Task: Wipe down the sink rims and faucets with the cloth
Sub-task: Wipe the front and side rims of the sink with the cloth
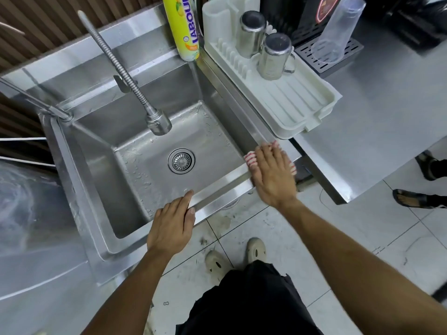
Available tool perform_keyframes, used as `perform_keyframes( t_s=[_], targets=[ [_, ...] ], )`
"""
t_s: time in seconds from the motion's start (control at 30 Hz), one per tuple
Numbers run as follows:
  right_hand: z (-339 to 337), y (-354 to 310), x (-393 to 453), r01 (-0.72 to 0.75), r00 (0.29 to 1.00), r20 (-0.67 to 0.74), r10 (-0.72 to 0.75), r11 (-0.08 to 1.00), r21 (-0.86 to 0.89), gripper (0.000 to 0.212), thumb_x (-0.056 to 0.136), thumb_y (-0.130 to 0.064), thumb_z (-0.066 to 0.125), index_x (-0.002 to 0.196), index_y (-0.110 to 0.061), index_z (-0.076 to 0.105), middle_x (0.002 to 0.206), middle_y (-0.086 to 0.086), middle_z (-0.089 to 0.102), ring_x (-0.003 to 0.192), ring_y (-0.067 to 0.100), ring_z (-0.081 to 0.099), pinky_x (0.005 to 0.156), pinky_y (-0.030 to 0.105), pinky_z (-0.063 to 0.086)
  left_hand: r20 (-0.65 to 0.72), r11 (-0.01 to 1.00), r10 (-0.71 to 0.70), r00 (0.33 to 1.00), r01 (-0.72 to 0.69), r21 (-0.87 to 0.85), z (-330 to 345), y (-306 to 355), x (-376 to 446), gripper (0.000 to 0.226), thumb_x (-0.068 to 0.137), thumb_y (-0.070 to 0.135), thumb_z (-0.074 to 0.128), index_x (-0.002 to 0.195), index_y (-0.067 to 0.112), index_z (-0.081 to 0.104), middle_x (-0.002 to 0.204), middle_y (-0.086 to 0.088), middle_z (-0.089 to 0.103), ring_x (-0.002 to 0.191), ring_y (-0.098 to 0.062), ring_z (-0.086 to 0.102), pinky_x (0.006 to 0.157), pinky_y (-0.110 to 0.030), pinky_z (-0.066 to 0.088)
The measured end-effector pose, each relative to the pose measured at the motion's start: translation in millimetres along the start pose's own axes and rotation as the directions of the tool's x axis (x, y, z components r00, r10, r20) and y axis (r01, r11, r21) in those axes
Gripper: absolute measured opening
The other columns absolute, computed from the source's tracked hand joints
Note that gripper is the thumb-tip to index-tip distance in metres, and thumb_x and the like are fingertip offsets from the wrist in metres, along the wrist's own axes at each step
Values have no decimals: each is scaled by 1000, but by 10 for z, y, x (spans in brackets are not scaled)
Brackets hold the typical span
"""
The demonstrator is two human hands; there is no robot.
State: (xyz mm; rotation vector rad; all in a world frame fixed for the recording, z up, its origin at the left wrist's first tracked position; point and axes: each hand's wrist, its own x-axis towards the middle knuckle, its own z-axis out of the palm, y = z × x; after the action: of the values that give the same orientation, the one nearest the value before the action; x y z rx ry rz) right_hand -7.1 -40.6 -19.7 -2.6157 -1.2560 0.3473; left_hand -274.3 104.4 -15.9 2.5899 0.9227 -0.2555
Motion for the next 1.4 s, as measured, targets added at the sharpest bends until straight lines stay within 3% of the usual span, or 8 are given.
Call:
perform_keyframes(
  t_s=[0.23,0.4,0.57,0.73,0.87,0.97,1.23,1.4],
  targets=[
    [-16,83,27,458,876,169,-452,889,4,63,107,-50,19,162,-19,27,170,0,21,159,21,11,130,40,4,-61,999,-39,997,39,-5,4,42,-17,54,103,45,20,152,31,39,129,3,65,110,-25,59,91,-44,45],
    [-303,882,128,354,932,115,-345,932,-81,66,109,-52,10,162,-14,24,170,8,19,159,25,8,126,53,18,-68,999,-40,997,41,12,14,66,-24,54,103,45,23,149,27,44,126,-1,66,104,-30,61,89,-45,45],
    [-41,254,-49,134,991,1,-134,991,-26,66,107,-47,11,163,-11,18,171,9,11,159,27,0,129,46,1,-32,996,32,999,-30,89,-10,37,-18,56,105,45,18,159,33,26,132,1,59,106,-27,58,89,-45,46],
    [195,-297,-160,450,884,148,-443,893,-10,60,109,-44,24,162,-15,26,169,6,23,159,26,10,130,44,5,10,988,98,995,-99,122,15,-33,-10,56,105,47,13,161,43,13,146,4,47,114,-24,54,92,-42,43],
    [78,114,13,555,826,145,-545,831,-33,59,109,-46,28,160,-18,33,168,1,27,158,22,16,129,41,10,30,981,172,985,-174,88,41,-50,-7,56,108,46,15,163,36,8,168,8,18,152,-21,27,114,-41,35],
    [-105,590,163,420,905,117,-409,904,-85,60,109,-48,22,162,-19,27,170,1,22,159,19,7,130,42,6,58,925,354,934,-358,127,53,-110,-10,59,109,39,20,164,20,8,172,5,3,158,-22,2,127,-42,12],
    [121,-70,-35,-48,996,-67,52,997,65,60,109,-41,23,162,-12,25,170,7,17,159,27,5,129,44,-1,129,880,443,887,-458,129,36,-161,3,62,109,38,21,163,11,9,172,-3,6,158,-22,5,125,-45,17],
    [124,-57,-96,346,934,85,-347,938,19,63,108,-51,19,159,-19,36,167,2,29,158,21,15,129,44,11,161,882,443,882,-461,97,16,-156,19,61,109,40,14,163,15,5,172,1,1,158,-18,-1,125,-44,15]
  ],
)
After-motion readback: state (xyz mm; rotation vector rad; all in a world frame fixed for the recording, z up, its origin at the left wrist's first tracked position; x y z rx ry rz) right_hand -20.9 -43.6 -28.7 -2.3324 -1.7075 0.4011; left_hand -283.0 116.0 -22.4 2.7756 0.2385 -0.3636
